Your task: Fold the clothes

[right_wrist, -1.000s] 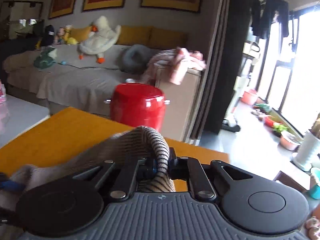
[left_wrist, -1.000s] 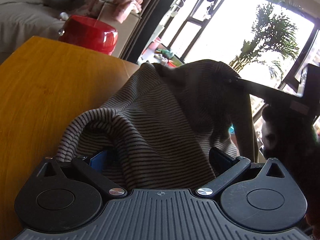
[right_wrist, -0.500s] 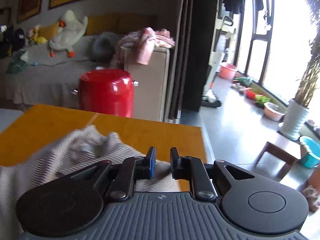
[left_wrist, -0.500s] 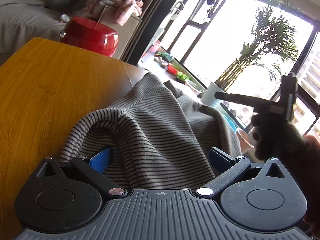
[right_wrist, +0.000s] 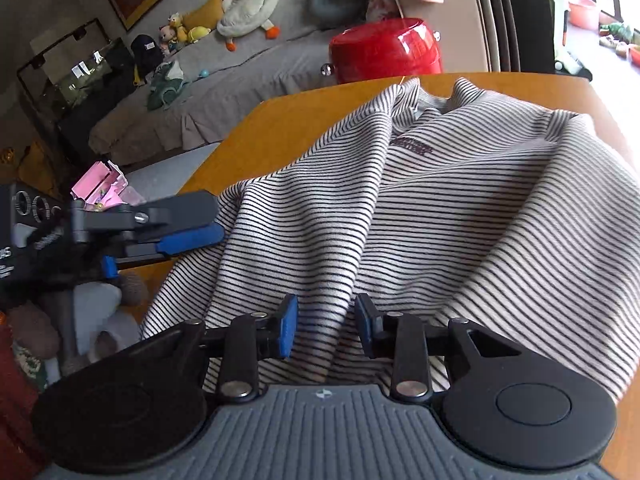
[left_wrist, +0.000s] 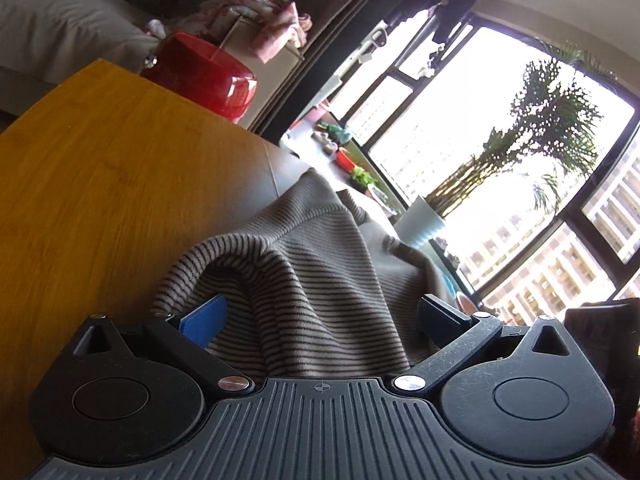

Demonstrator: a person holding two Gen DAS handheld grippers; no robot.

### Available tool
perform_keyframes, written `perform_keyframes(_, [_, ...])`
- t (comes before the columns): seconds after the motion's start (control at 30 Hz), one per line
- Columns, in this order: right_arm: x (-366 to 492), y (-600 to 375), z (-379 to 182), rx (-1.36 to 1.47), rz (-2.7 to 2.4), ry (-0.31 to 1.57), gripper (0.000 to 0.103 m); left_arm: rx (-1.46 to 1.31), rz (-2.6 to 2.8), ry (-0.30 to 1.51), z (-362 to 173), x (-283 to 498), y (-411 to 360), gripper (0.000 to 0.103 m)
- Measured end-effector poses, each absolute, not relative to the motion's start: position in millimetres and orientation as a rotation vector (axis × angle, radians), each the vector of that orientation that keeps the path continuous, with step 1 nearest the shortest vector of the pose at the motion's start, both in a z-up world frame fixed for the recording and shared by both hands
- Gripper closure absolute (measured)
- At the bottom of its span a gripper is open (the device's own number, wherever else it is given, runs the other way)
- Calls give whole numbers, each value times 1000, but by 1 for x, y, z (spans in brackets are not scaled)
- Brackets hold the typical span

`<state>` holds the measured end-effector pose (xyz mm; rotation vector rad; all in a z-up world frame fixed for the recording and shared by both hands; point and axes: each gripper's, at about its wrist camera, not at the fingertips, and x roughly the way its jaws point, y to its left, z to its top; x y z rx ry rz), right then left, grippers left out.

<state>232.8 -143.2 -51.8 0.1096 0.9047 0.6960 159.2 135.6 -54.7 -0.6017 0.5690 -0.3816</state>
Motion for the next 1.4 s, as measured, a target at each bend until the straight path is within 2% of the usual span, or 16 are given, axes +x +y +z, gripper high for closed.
perform_keyframes(0.07, [249, -126, -39, 113, 743, 892, 98, -583, -383, 527, -44, 149, 146, 0])
perform_keyframes(0.33, [316, -41, 43, 92, 914, 652, 98, -447, -335, 443, -16, 139, 161, 0])
perform_keyframes(0.5, [331, -15, 32, 78, 926, 685, 98, -385, -283, 460, -15, 161, 160, 0])
perform_keyframes(0.67, [333, -29, 24, 100, 928, 699, 97, -287, -290, 462, -18, 193, 142, 0])
perform_keyframes(0.97, [315, -54, 28, 34, 920, 672, 96, -312, -256, 479, -41, 223, 121, 0])
perform_keyframes(1.03, [312, -55, 26, 14, 911, 656, 96, -326, -253, 465, -43, 223, 124, 5])
perform_keyframes(1.07, [312, -55, 25, 6, 902, 648, 96, -321, -248, 451, -41, 222, 126, 16])
perform_keyframes(1.1, [313, -56, 25, 6, 892, 643, 95, -313, -243, 442, -41, 221, 127, 23])
perform_keyframes(1.17, [315, -57, 25, 14, 876, 638, 94, -301, -235, 429, -40, 221, 129, 31])
perform_keyframes(1.2, [315, -59, 26, 19, 870, 632, 90, -301, -232, 427, -40, 222, 130, 36])
perform_keyframes(1.23, [315, -62, 28, 21, 858, 623, 87, -301, -229, 426, -40, 222, 132, 38])
perform_keyframes(1.3, [314, -74, 31, 13, 809, 590, 74, -293, -215, 423, -40, 224, 135, 45])
perform_keyframes(1.4, [317, -95, 35, -2, 711, 558, 72, -284, -154, 398, -38, 229, 147, 47])
